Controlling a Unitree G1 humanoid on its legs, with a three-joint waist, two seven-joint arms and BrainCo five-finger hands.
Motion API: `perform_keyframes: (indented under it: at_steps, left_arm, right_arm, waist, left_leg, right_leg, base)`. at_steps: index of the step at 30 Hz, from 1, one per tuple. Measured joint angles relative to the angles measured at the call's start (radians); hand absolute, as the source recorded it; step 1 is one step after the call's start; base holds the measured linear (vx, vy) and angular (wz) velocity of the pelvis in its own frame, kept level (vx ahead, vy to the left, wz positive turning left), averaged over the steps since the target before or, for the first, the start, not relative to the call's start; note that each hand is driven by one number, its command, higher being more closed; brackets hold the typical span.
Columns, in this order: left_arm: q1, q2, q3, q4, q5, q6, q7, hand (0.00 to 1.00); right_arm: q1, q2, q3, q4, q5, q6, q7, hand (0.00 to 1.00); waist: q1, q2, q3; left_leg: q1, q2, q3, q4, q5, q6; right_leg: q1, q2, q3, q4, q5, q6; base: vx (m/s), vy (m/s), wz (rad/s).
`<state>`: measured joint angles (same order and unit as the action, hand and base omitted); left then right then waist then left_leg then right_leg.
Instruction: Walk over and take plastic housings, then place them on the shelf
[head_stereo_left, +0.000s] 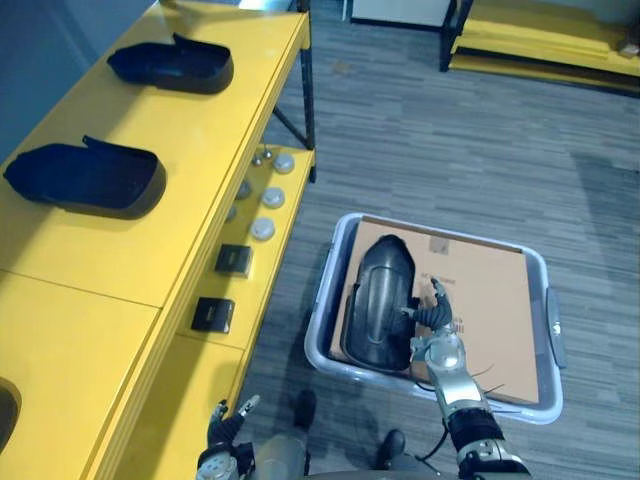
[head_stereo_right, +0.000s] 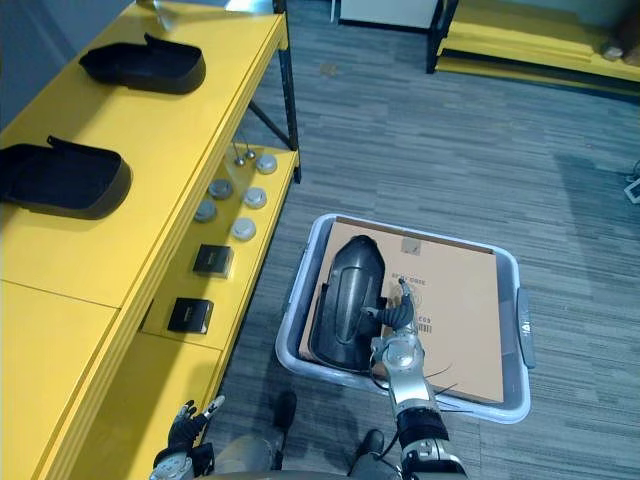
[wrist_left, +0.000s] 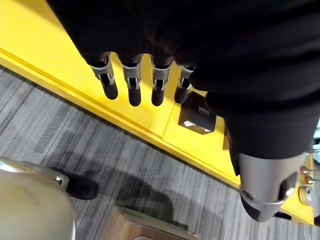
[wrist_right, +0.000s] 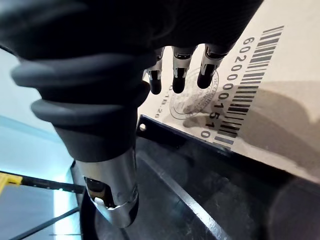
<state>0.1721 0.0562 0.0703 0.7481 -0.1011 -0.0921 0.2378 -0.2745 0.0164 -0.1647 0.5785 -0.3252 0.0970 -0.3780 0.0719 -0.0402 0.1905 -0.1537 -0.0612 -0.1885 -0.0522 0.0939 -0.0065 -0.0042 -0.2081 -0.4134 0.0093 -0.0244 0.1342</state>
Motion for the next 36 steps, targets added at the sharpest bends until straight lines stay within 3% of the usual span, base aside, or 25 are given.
perform_keyframes:
  at_steps: [5,16,31,36]
  left_arm:
    - [-0.001,0.001,-0.002,-0.007,0.000,-0.001,0.009,0.00]
    - [-0.020,0.024,-0.040,-0.009,0.000,-0.002,0.013,0.00]
    - [-0.026,0.024,-0.043,-0.012,0.000,-0.001,0.015,0.00]
    - [-0.022,0.021,-0.102,-0.133,0.000,-0.001,0.019,0.00]
  right_arm:
    - [-0.036,-0.004,-0.033,0.031,-0.047,0.035,-0.042,1.00]
    - [-0.075,-0.002,-0.003,0.078,-0.066,0.041,-0.007,1.00]
    - [-0.064,-0.015,0.004,0.050,-0.029,0.031,0.007,1.00]
    - [0.005,-0.018,-0.002,-0.116,-0.029,-0.006,-0.027,1.00]
  waist:
    - [-0.002,-0.005,0.012]
    - [0.000,-0.011,0.040]
    - [-0.003,-0.011,0.040]
    - [-0.004,-0.011,0.040]
  left_leg:
    - [-0.004,-0.005,0.001,0.000,0.000,0.000]
    - [0.008,0.000,0.018,-0.011,0.000,0.000]
    - [0.031,-0.003,-0.001,-0.020,0.002,0.001]
    - [0.031,-0.006,-0.016,-0.019,0.008,0.002]
  right_leg:
    - [0.001,-0.002,0.001,-0.005,0.000,0.000]
    - [-0.001,-0.002,0.019,-0.004,0.002,-0.003]
    - [0.021,-0.003,0.013,-0.006,0.002,-0.003]
    - [0.030,-0.005,0.000,-0.009,0.002,-0.003]
  base:
    - [0.03,0.012,0.04]
    - [-0.02,0.012,-0.04]
    - [0.00,0.008,0.01]
    - [-0.01,0.015,0.09]
